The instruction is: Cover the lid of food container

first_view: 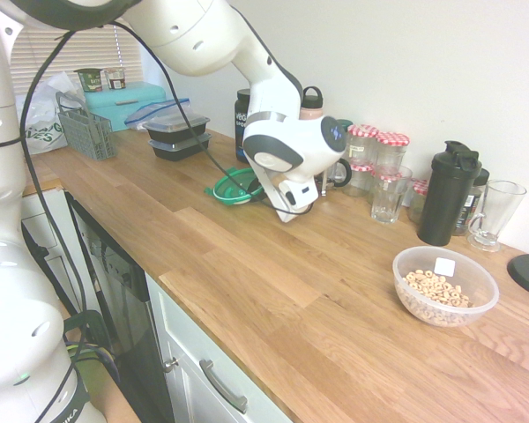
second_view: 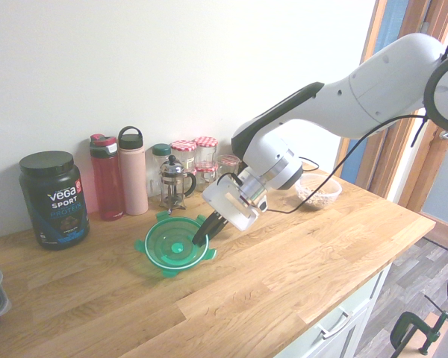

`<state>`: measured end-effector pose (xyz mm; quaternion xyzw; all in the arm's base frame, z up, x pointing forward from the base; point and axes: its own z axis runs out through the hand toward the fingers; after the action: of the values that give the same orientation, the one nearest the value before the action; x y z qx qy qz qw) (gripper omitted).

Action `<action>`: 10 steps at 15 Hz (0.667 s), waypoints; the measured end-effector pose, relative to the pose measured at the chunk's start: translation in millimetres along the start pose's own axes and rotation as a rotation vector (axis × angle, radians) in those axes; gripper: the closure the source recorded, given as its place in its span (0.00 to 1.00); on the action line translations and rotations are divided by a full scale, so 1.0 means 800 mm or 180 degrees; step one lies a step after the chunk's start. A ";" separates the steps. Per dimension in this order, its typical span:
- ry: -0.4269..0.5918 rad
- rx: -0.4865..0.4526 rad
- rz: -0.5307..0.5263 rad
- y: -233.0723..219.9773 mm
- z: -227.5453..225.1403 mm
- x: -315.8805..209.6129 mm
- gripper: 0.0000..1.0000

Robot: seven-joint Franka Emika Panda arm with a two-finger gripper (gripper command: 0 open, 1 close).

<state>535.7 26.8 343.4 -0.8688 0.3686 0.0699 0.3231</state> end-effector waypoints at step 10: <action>0.1869 -0.1481 -0.0438 -0.091 -0.200 -0.086 1.00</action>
<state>517.2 7.6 529.9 -0.9247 0.3605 -0.1221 0.0018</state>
